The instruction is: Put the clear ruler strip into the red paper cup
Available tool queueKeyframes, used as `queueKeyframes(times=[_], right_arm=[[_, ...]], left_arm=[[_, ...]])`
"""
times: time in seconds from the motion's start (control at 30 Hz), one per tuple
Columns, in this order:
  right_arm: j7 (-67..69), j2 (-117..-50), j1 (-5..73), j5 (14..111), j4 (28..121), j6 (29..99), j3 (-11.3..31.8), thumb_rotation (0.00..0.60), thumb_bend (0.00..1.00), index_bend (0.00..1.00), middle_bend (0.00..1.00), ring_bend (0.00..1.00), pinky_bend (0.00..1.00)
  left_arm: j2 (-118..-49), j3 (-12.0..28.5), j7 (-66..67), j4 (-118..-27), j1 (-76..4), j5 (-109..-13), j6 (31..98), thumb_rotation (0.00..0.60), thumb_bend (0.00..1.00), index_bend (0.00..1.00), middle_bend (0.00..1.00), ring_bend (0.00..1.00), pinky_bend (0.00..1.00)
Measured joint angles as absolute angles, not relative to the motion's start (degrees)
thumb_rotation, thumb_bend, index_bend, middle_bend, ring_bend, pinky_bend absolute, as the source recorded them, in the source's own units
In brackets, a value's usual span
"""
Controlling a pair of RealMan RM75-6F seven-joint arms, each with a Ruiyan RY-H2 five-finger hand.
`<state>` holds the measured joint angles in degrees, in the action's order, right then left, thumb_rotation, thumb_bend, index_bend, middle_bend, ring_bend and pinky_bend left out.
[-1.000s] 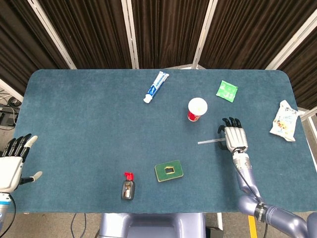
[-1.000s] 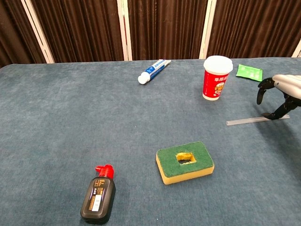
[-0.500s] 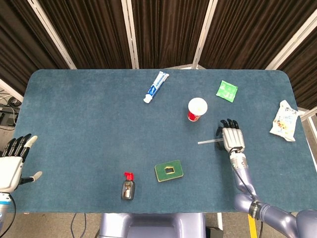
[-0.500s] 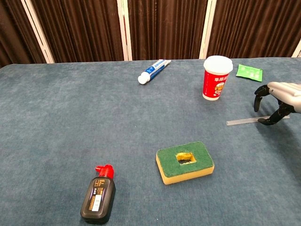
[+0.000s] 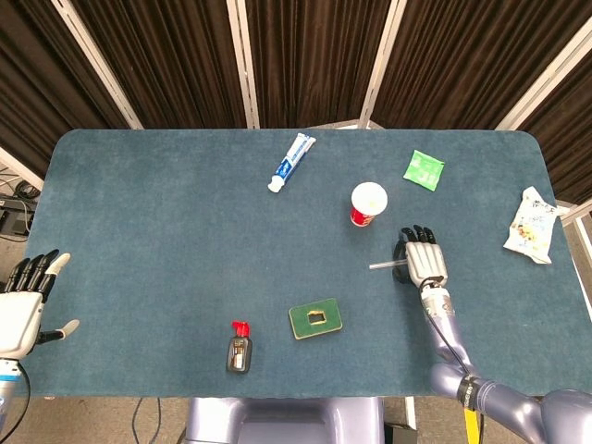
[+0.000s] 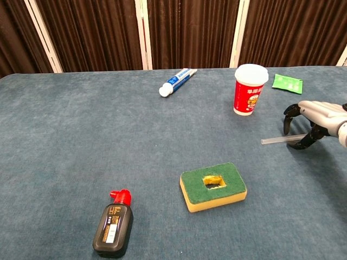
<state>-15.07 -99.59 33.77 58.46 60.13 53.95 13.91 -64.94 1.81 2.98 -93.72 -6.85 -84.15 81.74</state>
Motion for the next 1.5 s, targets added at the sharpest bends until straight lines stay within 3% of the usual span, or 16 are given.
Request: queueKeyframes(times=[0.47, 0.97, 1.27, 1.5], right_arm=[[-15.46, -100.77, 34.39, 58.11, 59.16, 53.25, 14.01, 0.6, 0.41, 0.53, 0.15, 0.0, 0.0], [-14.63, -99.53, 33.84, 59.01, 62.3, 54.61, 14.16, 0.6, 0.41, 0.54, 0.16, 0.0, 0.0], [-12.01, -94.11, 33.05, 60.88, 72.4, 57.93, 16.43, 0.6, 0.41, 0.55, 0.16, 0.0, 0.0], [-5.19, -86.34, 32.07, 57.91, 86.98, 59.69, 24.17, 0.6, 0.41, 0.55, 0.17, 0.0, 0.0]], left_arm=[[-64.85, 1.77, 2.77, -93.78, -6.87, -84.13, 81.61, 0.6, 0.03, 0.02, 0.0, 0.0, 0.0], [-64.89, 1.81, 2.88, -93.79, -6.87, -83.95, 81.55, 0.6, 0.03, 0.03, 0.0, 0.0, 0.0], [-64.92, 1.83, 2.99, -93.81, -6.82, -83.99, 81.71, 0.6, 0.03, 0.03, 0.0, 0.0, 0.0], [-64.93, 1.86, 2.9, -93.85, -6.78, -83.98, 81.81, 0.6, 0.03, 0.03, 0.0, 0.0, 0.0]])
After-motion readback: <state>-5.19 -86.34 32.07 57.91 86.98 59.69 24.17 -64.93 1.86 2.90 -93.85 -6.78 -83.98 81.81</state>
